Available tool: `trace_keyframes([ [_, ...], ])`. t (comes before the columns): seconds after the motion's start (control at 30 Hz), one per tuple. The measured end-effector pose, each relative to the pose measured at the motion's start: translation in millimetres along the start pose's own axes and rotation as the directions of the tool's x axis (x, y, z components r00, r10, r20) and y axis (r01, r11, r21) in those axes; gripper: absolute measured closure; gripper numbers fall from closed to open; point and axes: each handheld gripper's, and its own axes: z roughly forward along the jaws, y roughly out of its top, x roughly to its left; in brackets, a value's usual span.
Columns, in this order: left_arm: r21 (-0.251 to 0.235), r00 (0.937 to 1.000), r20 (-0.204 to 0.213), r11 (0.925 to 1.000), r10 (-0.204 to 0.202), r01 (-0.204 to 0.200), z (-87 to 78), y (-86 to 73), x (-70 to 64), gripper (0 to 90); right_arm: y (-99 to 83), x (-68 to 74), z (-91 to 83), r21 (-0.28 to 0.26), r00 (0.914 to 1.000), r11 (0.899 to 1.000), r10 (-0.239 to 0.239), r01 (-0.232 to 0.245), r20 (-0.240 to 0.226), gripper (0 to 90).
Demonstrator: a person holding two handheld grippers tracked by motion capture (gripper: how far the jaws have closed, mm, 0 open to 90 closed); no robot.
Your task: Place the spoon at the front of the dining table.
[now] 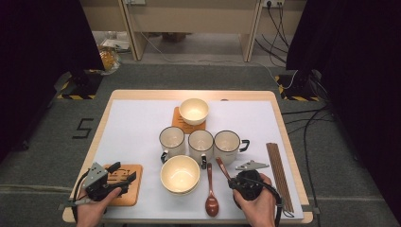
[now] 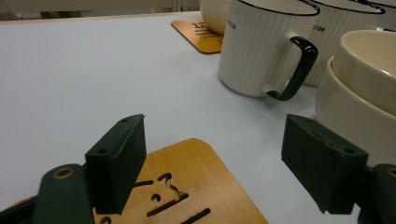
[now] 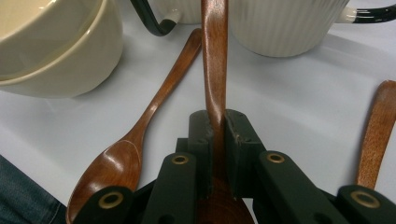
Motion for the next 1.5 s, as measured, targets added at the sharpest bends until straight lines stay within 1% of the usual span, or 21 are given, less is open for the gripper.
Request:
trace_keyframes([
  [0.37, 0.0, 1.0, -0.002, 1.0, -0.001, 0.001, -0.2, 0.0, -0.1, 21.6, 2.8, 2.1, -5.6, -0.037, 0.9999, 0.999, 0.0, 0.0, -0.011, 81.6],
  [0.6, -0.001, 1.0, -0.002, 1.0, -0.001, 0.001, -0.2, 0.0, -0.1, 21.7, 5.7, 2.2, -7.9, -0.056, 1.0, 0.998, -0.003, 0.002, -0.008, 81.6],
  [0.7, -0.001, 1.0, -0.002, 1.0, -0.002, 0.002, -0.3, 0.0, 0.1, 21.7, 7.2, 2.4, -9.5, -0.074, 1.0, 0.997, -0.003, 0.003, -0.007, 81.7],
  [1.2, -0.001, 1.0, -0.002, 1.0, -0.002, 0.002, -0.5, 0.1, 0.1, 21.6, 14.7, 3.0, -16.9, -0.12, 1.0, 0.993, 0.0, 0.0, -0.003, 81.7],
  [1.5, 0.0, 1.0, -0.005, 1.0, -0.002, 0.002, -1.2, 0.3, 0.8, 21.6, 21.7, 3.2, -17.3, -0.142, 1.0, 0.99, -0.003, 0.003, -0.002, 81.7],
])
